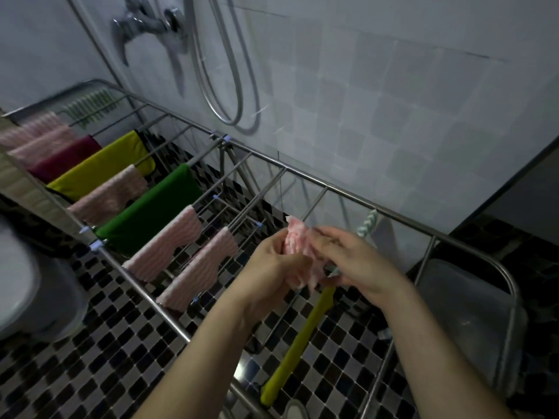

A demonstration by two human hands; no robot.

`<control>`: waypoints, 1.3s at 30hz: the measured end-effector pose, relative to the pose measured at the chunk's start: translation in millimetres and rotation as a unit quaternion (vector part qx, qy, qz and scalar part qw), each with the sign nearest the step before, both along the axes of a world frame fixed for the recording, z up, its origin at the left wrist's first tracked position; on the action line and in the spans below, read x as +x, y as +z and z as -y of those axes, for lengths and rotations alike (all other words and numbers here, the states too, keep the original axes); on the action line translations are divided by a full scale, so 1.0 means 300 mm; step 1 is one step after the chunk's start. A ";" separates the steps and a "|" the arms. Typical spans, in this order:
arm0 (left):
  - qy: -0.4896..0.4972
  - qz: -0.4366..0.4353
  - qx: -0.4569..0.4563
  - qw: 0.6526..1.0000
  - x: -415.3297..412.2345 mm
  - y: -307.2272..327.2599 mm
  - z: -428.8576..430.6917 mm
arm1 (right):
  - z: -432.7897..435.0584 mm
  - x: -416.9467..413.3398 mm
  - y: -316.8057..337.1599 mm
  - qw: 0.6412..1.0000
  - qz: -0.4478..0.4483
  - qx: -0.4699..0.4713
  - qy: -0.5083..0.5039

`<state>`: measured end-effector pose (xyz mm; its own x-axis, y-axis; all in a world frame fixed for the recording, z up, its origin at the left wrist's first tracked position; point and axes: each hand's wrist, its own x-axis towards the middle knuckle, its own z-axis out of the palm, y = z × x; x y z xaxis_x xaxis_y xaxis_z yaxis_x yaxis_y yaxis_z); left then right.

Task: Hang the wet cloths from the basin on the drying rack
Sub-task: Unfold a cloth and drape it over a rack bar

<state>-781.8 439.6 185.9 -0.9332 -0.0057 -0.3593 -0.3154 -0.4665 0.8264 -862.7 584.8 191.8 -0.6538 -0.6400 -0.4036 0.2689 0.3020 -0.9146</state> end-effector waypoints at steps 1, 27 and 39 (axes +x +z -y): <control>-0.008 -0.018 -0.013 1.000 0.013 0.008 0.000 | 0.018 0.024 0.009 1.000 -0.014 -0.019 0.000; 0.176 -0.005 0.011 0.984 0.214 0.115 0.071 | 0.064 0.176 0.061 0.971 -0.021 -0.192 -0.143; 0.245 -0.069 -0.063 0.965 0.199 0.166 0.104 | -0.033 0.132 0.041 0.963 -0.249 0.066 0.085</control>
<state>-722.0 408.5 235.5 -0.8460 -0.4946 -0.1989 0.0352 -0.4241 0.9049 -822.9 594.8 204.0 -0.6774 -0.7197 -0.1523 -0.2562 0.4250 -0.8682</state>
